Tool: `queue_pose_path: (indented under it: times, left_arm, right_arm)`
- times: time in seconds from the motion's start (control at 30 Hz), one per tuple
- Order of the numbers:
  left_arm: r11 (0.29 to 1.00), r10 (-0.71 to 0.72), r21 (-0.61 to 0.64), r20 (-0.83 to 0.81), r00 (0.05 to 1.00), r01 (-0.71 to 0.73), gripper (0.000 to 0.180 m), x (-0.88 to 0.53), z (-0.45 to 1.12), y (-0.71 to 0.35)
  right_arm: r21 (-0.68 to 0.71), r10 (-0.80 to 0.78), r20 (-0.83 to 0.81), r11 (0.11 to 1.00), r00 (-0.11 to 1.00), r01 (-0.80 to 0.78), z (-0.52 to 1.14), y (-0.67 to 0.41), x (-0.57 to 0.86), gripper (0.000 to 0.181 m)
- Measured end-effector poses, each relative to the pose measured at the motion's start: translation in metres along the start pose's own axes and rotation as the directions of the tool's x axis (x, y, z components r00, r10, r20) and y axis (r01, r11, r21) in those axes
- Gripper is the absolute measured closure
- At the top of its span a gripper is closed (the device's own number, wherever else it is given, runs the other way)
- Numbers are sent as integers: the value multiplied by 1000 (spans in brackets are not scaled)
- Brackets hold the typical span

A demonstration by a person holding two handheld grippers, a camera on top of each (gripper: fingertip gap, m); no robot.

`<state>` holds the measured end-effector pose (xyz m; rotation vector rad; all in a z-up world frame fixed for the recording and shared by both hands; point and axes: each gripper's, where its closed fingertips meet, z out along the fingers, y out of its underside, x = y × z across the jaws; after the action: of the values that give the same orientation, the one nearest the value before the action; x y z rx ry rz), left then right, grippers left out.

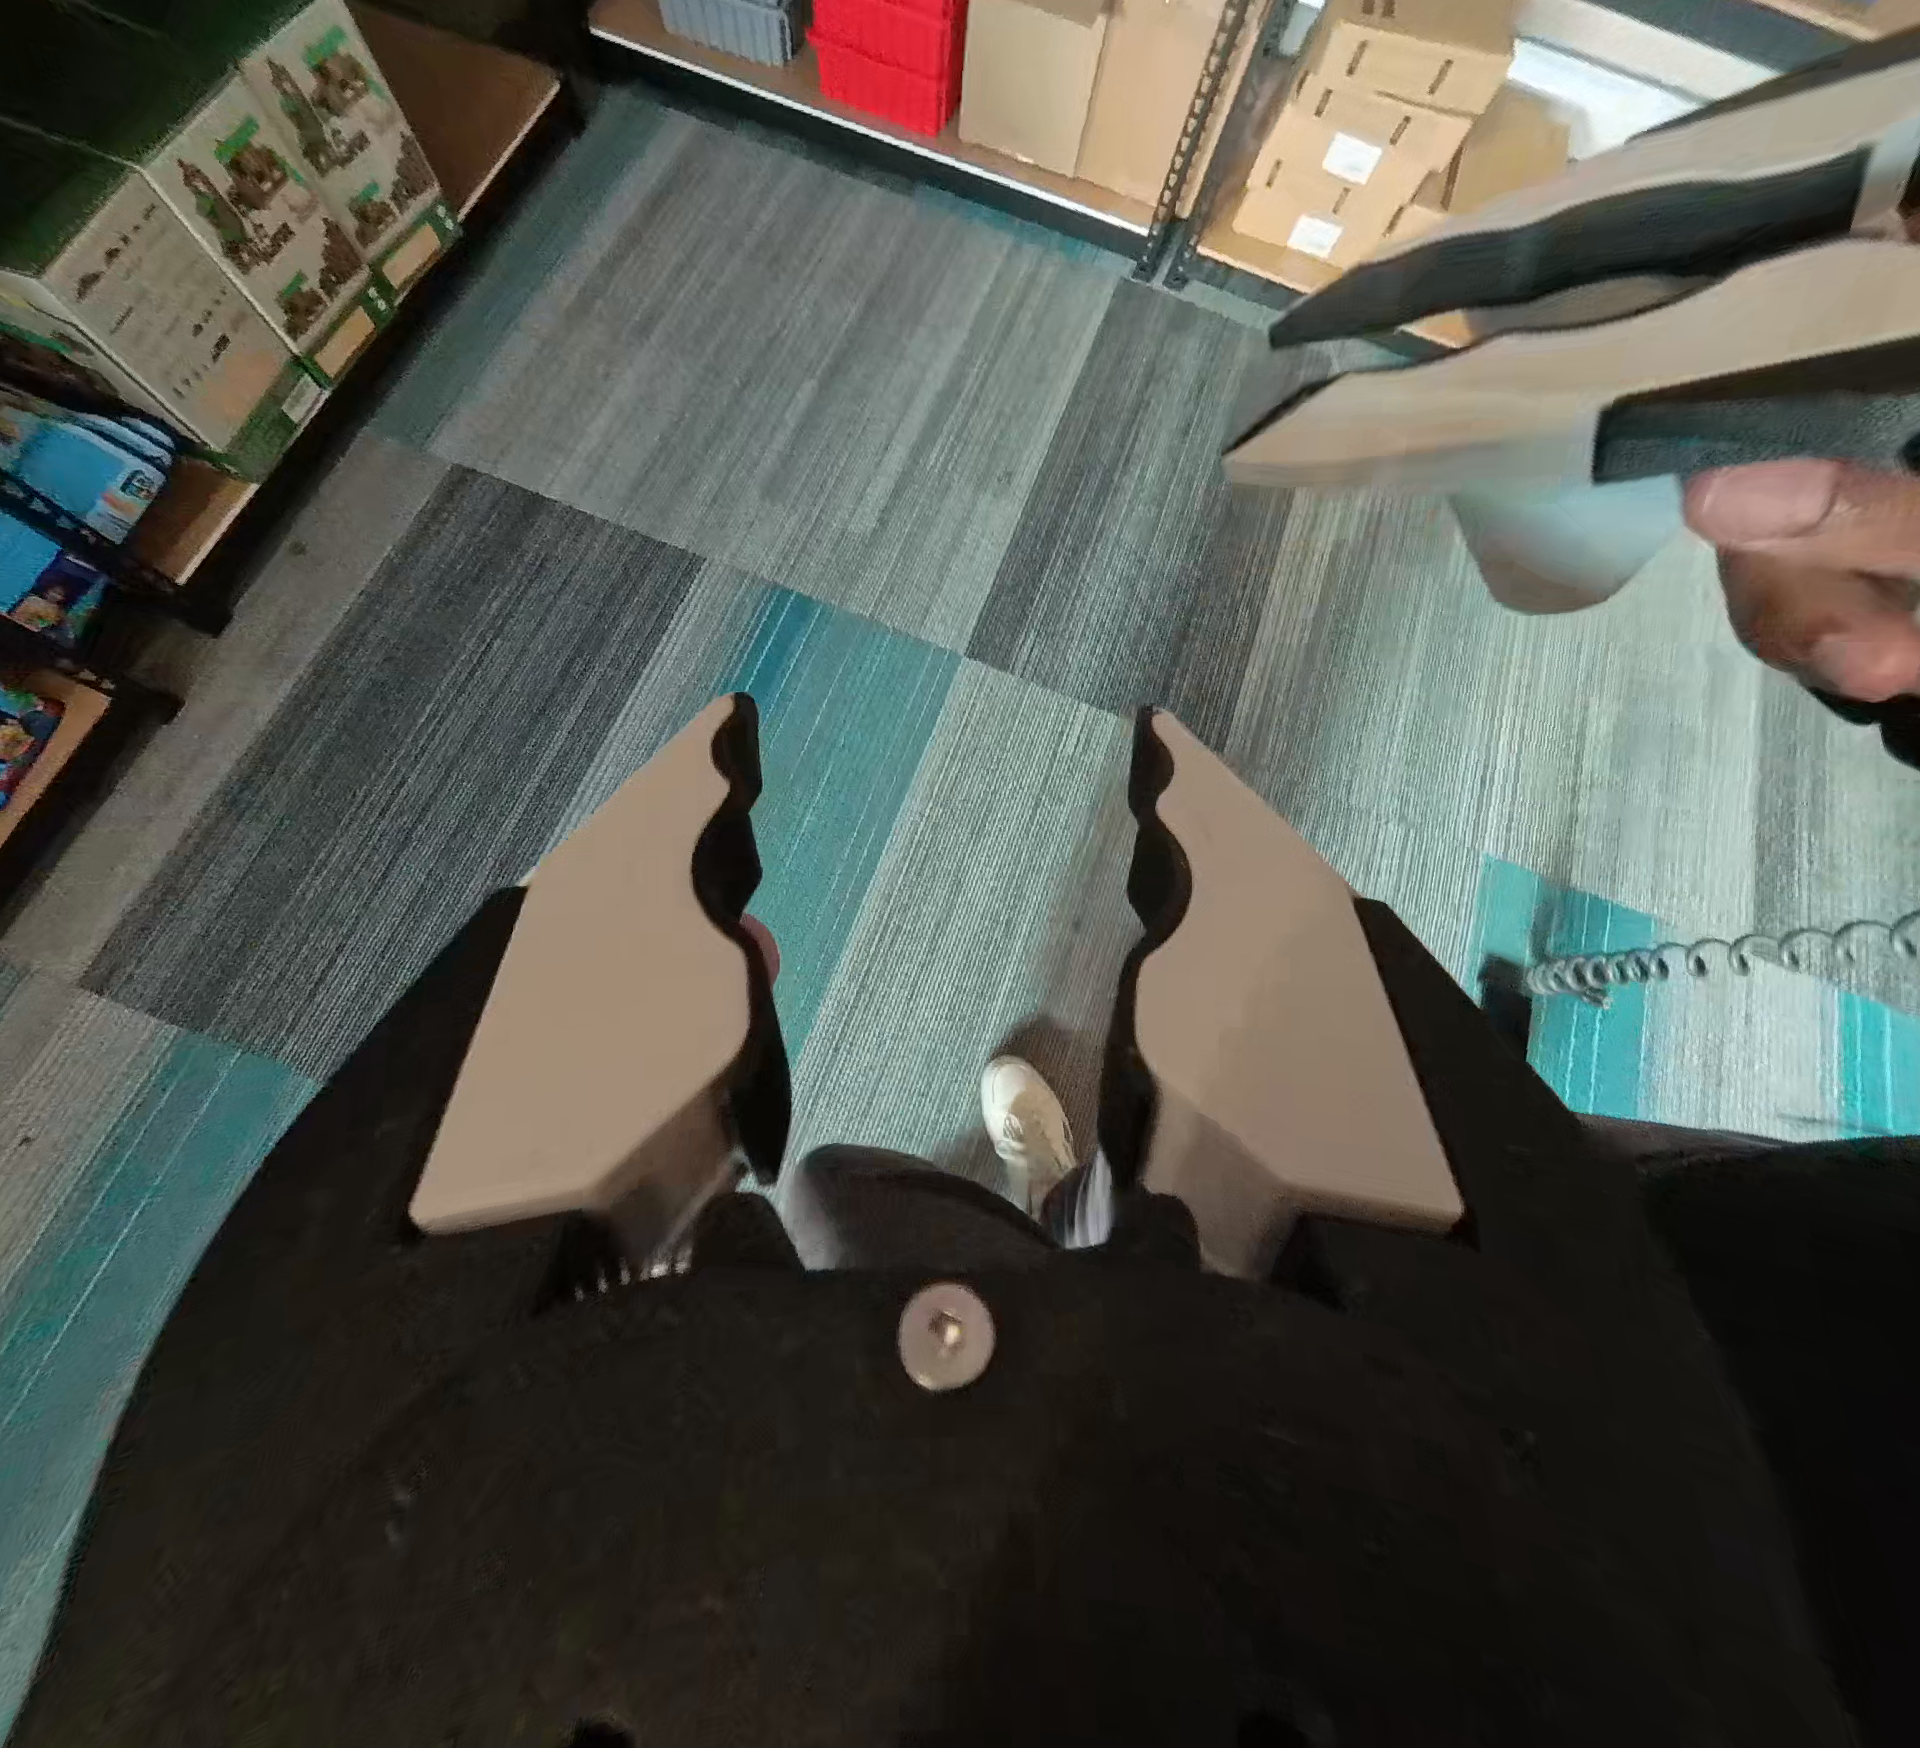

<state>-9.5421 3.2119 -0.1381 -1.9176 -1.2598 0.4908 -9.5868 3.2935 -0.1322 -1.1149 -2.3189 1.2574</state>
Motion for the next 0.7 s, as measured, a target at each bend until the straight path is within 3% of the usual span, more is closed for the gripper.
queue_pose_path:
  times: [0.13,0.3,0.4,0.47,0.53,0.7]
  left_arm:
    - [997,-72,-12,20,997,73,111,-82,68,-31]
    - [989,-146,-32,-43,988,144,111,-179,171,-83]
    - [992,-124,-41,-59,991,122,111,-240,219,-144]
    - [996,-87,3,-98,991,87,112,-274,248,-195]
    - [999,-25,-28,-121,992,21,110,-303,282,-234]
    - [994,103,38,-132,986,-99,113,-357,360,-338]
  right_arm:
    - [56,-75,8,996,997,75,71,-78,40,143]
    - [-64,10,22,998,1000,-9,194,-106,91,141]
    - [-92,35,4,995,999,-34,242,-156,120,140]
    - [-20,5,-36,1000,999,-6,265,-205,147,141]
    - [4,-1,-97,1000,995,1,289,-238,184,140]
    - [72,215,-120,976,969,-207,351,-283,277,138]
